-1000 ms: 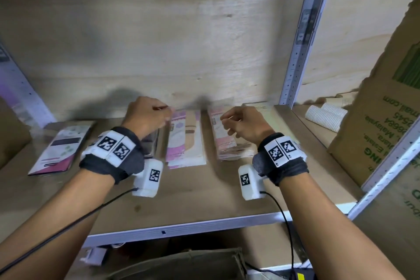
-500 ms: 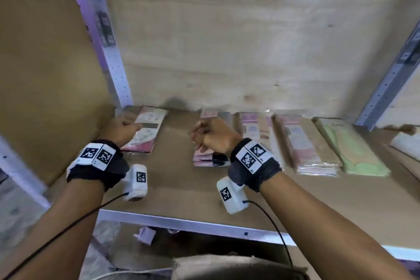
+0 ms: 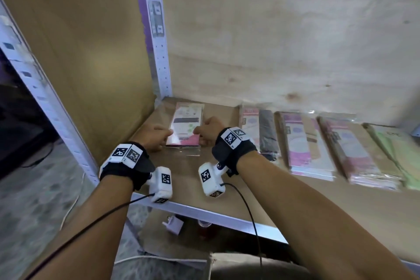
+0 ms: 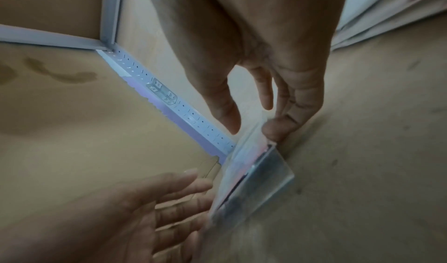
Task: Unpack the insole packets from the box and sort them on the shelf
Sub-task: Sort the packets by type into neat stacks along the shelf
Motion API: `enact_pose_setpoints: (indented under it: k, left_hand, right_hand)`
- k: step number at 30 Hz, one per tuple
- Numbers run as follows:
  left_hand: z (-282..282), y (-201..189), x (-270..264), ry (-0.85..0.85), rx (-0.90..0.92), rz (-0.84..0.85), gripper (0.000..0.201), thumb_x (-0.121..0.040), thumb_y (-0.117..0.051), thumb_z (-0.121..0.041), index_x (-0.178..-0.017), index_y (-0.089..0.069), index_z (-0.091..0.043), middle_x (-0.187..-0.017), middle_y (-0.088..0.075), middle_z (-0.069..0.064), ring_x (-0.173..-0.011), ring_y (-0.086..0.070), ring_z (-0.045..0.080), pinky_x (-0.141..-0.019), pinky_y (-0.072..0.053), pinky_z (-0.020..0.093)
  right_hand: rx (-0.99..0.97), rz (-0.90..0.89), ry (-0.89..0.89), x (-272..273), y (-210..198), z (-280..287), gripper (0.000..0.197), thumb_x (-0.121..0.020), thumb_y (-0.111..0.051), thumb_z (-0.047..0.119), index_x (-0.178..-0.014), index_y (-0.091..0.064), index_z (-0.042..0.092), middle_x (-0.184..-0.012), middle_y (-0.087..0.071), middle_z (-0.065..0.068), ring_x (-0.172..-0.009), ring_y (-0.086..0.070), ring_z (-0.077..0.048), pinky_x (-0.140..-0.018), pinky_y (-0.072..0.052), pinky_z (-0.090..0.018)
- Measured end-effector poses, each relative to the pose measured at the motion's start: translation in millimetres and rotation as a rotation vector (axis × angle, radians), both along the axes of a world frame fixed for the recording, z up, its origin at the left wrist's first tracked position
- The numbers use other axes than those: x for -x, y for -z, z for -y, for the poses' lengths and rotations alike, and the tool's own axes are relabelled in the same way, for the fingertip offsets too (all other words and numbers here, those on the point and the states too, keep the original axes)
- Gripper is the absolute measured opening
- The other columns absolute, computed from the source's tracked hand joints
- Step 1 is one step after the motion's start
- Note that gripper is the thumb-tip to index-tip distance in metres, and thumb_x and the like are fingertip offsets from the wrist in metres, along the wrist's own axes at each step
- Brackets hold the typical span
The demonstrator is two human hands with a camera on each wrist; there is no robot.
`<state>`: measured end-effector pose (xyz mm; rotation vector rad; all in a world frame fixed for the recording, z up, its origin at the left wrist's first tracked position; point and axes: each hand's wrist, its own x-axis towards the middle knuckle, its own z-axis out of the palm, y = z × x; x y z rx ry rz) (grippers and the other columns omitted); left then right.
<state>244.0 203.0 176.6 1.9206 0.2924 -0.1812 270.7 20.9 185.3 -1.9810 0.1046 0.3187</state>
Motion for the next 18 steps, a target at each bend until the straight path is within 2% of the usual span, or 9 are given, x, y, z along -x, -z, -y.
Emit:
enact_pose_setpoints:
  k: [2,3,5,8,11,13,14,16,18]
  left_hand:
    - [-1,0,4,-0.025,0.035,-0.044,0.018,-0.097,-0.058,-0.01,-0.079,-0.059,-0.012,-0.059,-0.055,0.002,-0.044,-0.048,0.01,-0.036,-0.039,0.015]
    - [0,-2,7,-0.034,0.054,-0.054,0.012,-0.097,-0.055,-0.006,-0.088,-0.062,-0.01,-0.066,-0.057,0.006,-0.044,-0.052,0.009,-0.036,-0.041,0.014]
    - [1,-10,13,-0.038,0.06,-0.027,0.023,-0.096,-0.051,0.004,-0.108,-0.063,-0.011,-0.073,-0.059,0.009,-0.046,-0.055,0.011,-0.039,-0.044,0.015]
    - [6,-30,25,0.038,0.046,0.085,0.046,-0.091,-0.045,0.015,-0.124,-0.062,-0.012,-0.09,-0.067,0.012,-0.069,-0.056,0.021,-0.06,-0.046,0.025]
    - [24,-57,42,0.15,0.027,0.266,0.048,-0.088,-0.051,0.017,-0.123,-0.066,-0.012,-0.106,-0.063,0.015,-0.091,-0.054,0.024,-0.078,-0.047,0.029]
    - [41,-76,53,0.17,-0.027,0.429,0.039,-0.087,-0.063,0.012,-0.12,-0.069,-0.007,-0.111,-0.066,0.016,-0.096,-0.056,0.02,-0.087,-0.045,0.03]
    - [51,-86,58,0.162,-0.037,0.512,0.031,-0.087,-0.068,0.005,-0.116,-0.07,-0.004,-0.112,-0.067,0.015,-0.098,-0.058,0.019,-0.089,-0.044,0.026]
    - [69,-105,68,0.148,-0.069,0.699,0.018,-0.087,-0.075,-0.01,-0.103,-0.072,-0.003,-0.103,-0.068,0.012,-0.093,-0.06,0.014,-0.084,-0.043,0.015]
    - [86,-121,76,0.125,-0.118,0.887,0.012,-0.087,-0.076,-0.018,-0.094,-0.072,-0.009,-0.091,-0.065,0.007,-0.079,-0.058,0.001,-0.075,-0.04,0.006]
  right_hand:
    - [0.01,0.005,-0.008,5,-2,6,0.028,-0.084,-0.068,0.002,-0.077,-0.043,0.011,-0.065,-0.058,-0.008,-0.054,-0.053,-0.021,-0.052,-0.047,-0.033]
    - [-0.007,0.011,-0.009,9,-4,10,0.024,-0.085,-0.068,0.0,-0.085,-0.047,0.013,-0.065,-0.059,-0.008,-0.05,-0.051,-0.018,-0.047,-0.043,-0.029]
    - [-0.092,0.028,0.017,18,-10,17,0.032,-0.086,-0.066,-0.002,-0.107,-0.048,0.013,-0.067,-0.058,-0.008,-0.047,-0.047,-0.015,-0.043,-0.038,-0.026]
    - [-0.268,0.05,0.11,34,-25,32,0.036,-0.088,-0.064,-0.001,-0.12,-0.05,0.009,-0.07,-0.055,-0.008,-0.05,-0.044,-0.015,-0.046,-0.037,-0.026]
    - [-0.441,0.025,0.13,51,-50,53,0.013,-0.094,-0.058,0.005,-0.106,-0.062,0.007,-0.084,-0.062,-0.012,-0.059,-0.051,-0.016,-0.052,-0.037,-0.025]
    - [-0.548,0.016,0.113,62,-67,68,0.02,-0.098,-0.051,0.011,-0.114,-0.062,0.005,-0.098,-0.067,-0.018,-0.061,-0.054,-0.017,-0.053,-0.037,-0.024]
    - [-0.593,0.02,0.105,66,-74,77,0.024,-0.1,-0.047,0.014,-0.117,-0.062,0.006,-0.101,-0.068,-0.019,-0.062,-0.055,-0.018,-0.053,-0.036,-0.023]
    - [-0.645,0.042,0.061,76,-88,94,0.024,-0.103,-0.04,0.02,-0.105,-0.062,0.01,-0.103,-0.07,-0.019,-0.066,-0.056,-0.018,-0.053,-0.035,-0.023]
    - [-0.672,0.055,0.004,86,-99,113,0.03,-0.105,-0.037,0.025,-0.088,-0.057,0.012,-0.102,-0.072,-0.015,-0.068,-0.059,-0.018,-0.056,-0.034,-0.025]
